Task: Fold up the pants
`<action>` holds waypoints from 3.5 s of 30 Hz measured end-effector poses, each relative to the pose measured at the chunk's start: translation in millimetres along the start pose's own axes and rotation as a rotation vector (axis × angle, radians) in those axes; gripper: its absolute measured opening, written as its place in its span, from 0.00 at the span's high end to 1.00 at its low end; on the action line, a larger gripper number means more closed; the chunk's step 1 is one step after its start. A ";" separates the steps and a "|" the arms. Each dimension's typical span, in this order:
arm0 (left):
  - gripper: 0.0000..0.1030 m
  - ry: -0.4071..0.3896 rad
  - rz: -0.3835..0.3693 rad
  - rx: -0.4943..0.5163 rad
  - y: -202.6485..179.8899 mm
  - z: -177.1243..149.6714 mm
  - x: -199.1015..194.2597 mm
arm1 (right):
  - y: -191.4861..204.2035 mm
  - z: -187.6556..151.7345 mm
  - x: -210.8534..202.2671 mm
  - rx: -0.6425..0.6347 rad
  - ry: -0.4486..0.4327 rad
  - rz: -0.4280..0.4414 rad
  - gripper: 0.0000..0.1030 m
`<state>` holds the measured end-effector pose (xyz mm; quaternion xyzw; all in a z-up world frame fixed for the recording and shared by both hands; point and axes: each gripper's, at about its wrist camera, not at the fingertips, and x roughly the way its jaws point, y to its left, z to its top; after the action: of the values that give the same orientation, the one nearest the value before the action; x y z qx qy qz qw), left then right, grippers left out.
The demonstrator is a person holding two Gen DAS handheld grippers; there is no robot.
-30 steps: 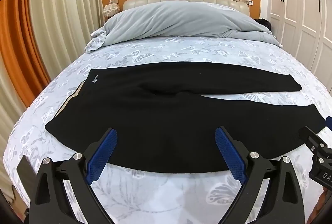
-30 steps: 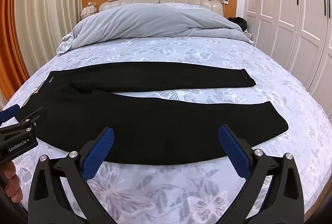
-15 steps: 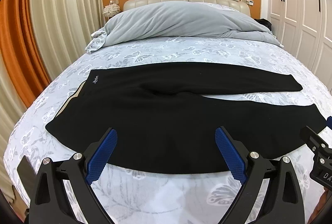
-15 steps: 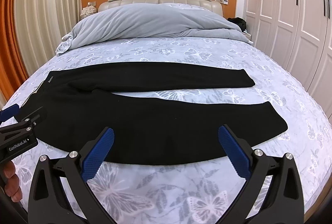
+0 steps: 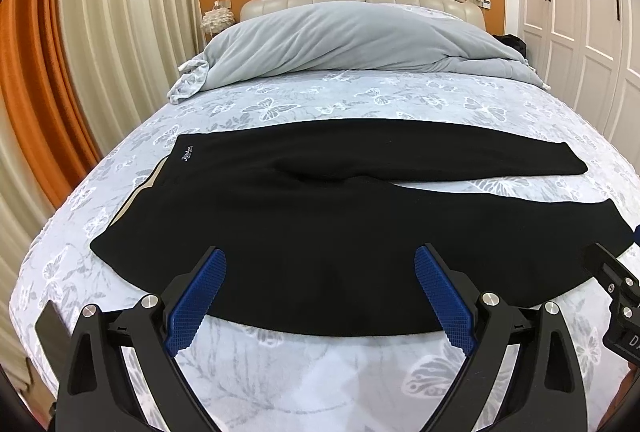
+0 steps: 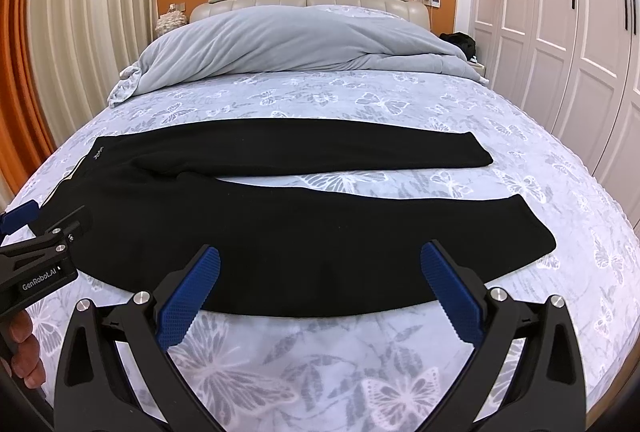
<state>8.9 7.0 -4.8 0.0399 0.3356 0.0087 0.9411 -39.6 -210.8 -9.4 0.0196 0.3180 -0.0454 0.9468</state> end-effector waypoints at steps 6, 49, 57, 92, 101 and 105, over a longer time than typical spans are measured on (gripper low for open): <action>0.10 -0.001 0.005 0.000 -0.8 -1.6 -0.7 | 0.4 0.0 0.4 -0.001 0.001 0.000 0.04; 0.09 -0.002 0.009 0.002 0.0 -3.3 -0.6 | 0.8 -2.3 0.7 0.001 0.000 0.001 0.04; 0.09 -0.001 0.009 0.002 0.3 -3.3 -0.3 | 1.7 -2.9 1.3 0.000 0.002 0.002 0.04; 0.09 0.308 0.153 -0.420 257.9 139.6 330.9 | -302.0 140.9 354.8 0.361 0.265 -0.063 0.04; 1.00 0.288 0.058 -0.388 262.6 153.2 354.4 | -278.3 149.0 327.9 0.261 0.155 0.072 0.96; 1.00 0.162 -0.012 -0.418 269.9 161.7 302.0 | -277.9 152.3 270.4 0.228 0.076 0.112 0.96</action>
<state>347.8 277.9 -48.9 -0.1590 0.4013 0.0759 0.8988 239.2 -517.2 -53.6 0.1467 0.3446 -0.0275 0.9268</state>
